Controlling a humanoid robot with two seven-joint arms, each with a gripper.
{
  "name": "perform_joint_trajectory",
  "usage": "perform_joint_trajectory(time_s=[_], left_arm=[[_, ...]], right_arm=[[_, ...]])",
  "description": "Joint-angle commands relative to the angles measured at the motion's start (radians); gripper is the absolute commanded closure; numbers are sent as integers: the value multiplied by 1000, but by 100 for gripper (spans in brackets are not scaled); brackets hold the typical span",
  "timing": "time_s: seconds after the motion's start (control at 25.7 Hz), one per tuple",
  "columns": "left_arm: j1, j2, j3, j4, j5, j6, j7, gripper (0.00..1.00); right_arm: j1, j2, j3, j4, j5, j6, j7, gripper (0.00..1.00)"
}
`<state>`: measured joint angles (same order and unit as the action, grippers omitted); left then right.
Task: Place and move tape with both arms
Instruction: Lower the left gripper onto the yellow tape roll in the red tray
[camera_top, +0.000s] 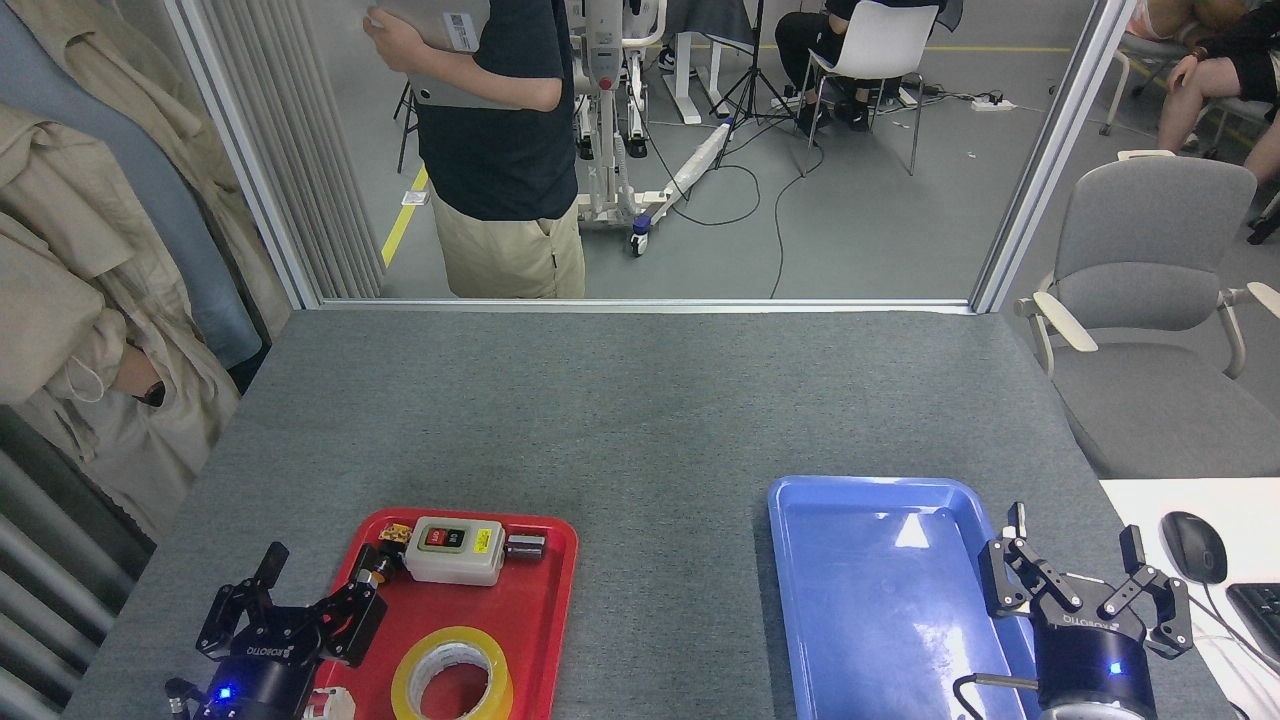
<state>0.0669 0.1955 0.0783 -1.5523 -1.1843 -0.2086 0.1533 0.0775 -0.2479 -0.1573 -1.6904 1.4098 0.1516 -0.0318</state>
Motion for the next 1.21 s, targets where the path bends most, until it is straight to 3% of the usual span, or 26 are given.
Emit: perform_joint_trajectory(time_s=[0.0, 0.16, 0.39, 0.78, 0.9, 1.01, 1.17], left_arm=[[-1, 12, 0, 1, 0, -2, 0, 0], [-6, 15, -8, 14, -2, -3, 97, 0], [-7, 29, -5, 6, 0, -3, -58, 0], [-6, 36, -5, 6, 2, 0, -77, 0], [-13, 90, -9, 5, 3, -6, -100, 0], [-25, 157, -25, -6, 3, -41, -219, 0], [-44, 176, -25, -11, 5, -71, -478, 0]], right_arm=[[-1, -4, -2, 0, 0, 0, 3, 0], [10, 2, -8, 0, -2, 0, 3, 0], [10, -7, 4, 0, -2, -1, 3, 0], [8, 1, 65, 1, -31, -11, 3, 0], [10, 2, 82, 11, -58, -11, 3, 0], [4, 7, 154, 57, -81, -11, 3, 0], [7, 16, 173, 64, -88, -14, 3, 0]])
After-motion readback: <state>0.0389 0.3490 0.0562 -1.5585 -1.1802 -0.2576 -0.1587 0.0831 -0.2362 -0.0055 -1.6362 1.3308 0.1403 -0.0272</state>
